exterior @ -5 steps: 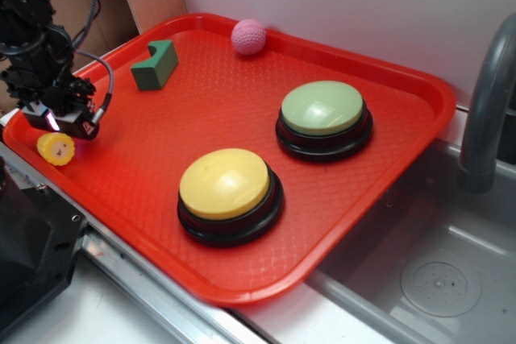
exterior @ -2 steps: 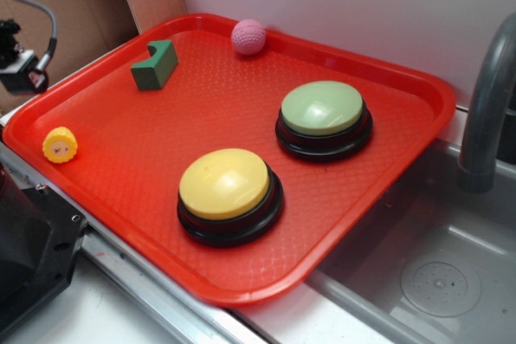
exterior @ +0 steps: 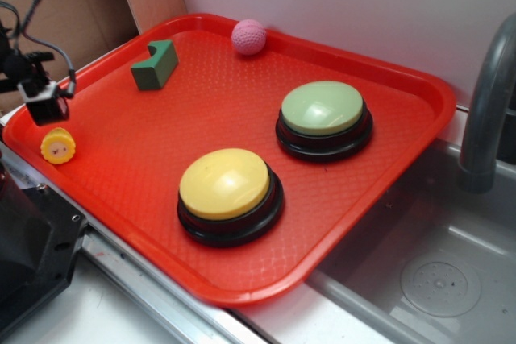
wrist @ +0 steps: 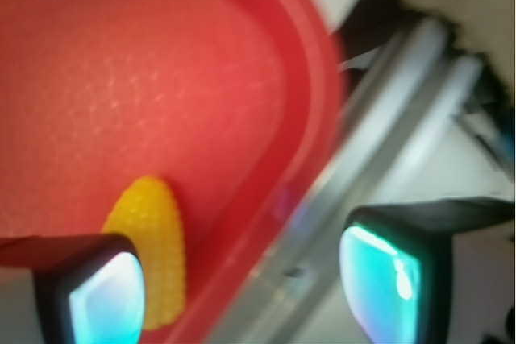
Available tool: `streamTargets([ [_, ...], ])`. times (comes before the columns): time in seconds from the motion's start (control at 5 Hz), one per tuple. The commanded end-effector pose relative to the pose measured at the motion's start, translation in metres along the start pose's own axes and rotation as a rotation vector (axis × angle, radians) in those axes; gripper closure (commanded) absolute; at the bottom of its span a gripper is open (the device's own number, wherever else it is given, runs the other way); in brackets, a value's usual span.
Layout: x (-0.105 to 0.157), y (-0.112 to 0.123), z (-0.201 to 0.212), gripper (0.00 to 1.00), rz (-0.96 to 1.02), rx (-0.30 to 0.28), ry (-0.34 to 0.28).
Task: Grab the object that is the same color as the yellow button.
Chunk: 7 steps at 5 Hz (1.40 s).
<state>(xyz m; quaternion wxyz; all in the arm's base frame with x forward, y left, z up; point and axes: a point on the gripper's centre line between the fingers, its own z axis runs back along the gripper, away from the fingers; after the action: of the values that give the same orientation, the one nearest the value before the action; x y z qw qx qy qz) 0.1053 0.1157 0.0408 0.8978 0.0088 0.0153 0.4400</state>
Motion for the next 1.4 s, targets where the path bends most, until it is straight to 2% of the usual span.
streamTargets([
  [0.0, -0.017, -0.027, -0.019, 0.00, -0.120, 0.013, 0.041],
  [0.2, -0.022, -0.035, -0.010, 0.00, -0.207, 0.000, 0.045],
  [0.4, -0.011, -0.027, 0.010, 0.00, -0.303, -0.083, -0.001],
  [0.6, -0.012, -0.007, 0.048, 0.00, -0.420, -0.186, -0.108],
  [0.8, -0.019, -0.006, 0.058, 0.00, -0.670, -0.262, -0.116],
  [1.0, -0.034, -0.008, 0.047, 0.00, -0.738, -0.234, -0.044],
  [1.2, -0.036, -0.013, 0.031, 0.00, -0.809, -0.235, -0.006],
])
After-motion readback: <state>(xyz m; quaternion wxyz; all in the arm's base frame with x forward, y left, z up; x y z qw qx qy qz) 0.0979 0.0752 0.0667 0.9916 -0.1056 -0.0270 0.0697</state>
